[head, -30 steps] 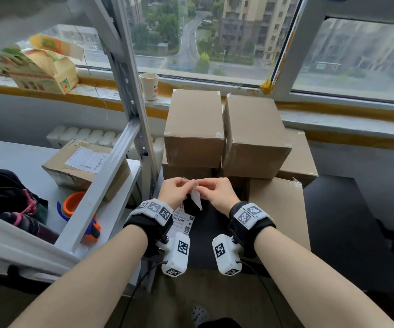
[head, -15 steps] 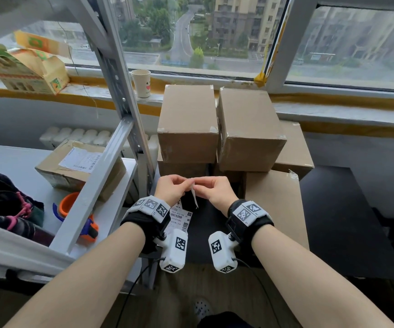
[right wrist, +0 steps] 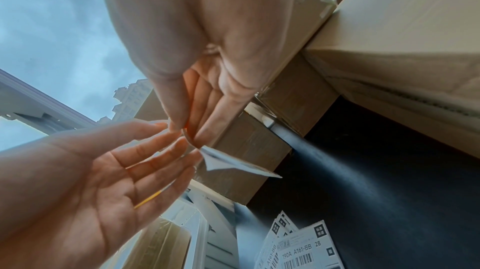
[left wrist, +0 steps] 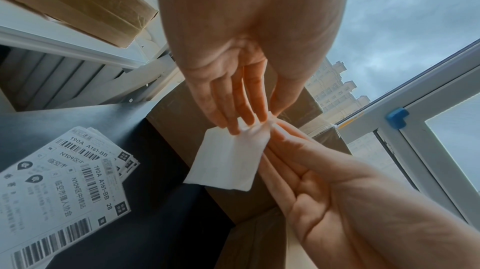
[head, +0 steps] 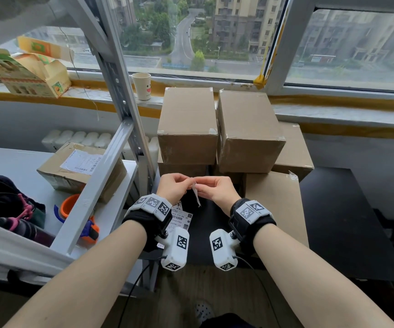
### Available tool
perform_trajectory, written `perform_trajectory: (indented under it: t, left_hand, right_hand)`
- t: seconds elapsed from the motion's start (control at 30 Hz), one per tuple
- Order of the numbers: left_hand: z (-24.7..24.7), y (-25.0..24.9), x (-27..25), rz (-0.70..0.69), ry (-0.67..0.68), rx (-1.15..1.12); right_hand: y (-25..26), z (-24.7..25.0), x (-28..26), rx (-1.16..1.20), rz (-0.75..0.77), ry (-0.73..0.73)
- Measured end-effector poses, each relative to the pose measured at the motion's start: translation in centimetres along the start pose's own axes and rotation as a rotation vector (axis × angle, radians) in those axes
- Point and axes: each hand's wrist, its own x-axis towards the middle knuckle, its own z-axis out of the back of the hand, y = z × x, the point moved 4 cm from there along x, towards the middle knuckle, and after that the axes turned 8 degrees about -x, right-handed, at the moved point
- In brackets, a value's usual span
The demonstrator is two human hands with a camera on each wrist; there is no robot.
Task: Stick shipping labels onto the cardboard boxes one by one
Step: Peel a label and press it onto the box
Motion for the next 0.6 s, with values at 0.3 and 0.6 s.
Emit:
perform_trajectory:
  t: [0.3, 0.6]
  left_hand:
    - [-0.49, -0.21, -0.32, 0.05, 0.021, -0.093]
    - [-0.21, -0.2, -0.55, -0.039, -0.003, 0.063]
  right_hand:
    - [0.12, 0.45, -0.13, 0.047, 0.015, -0.013]
    - [0.05, 0.53, -0.6, 0.113, -0.024, -0.022]
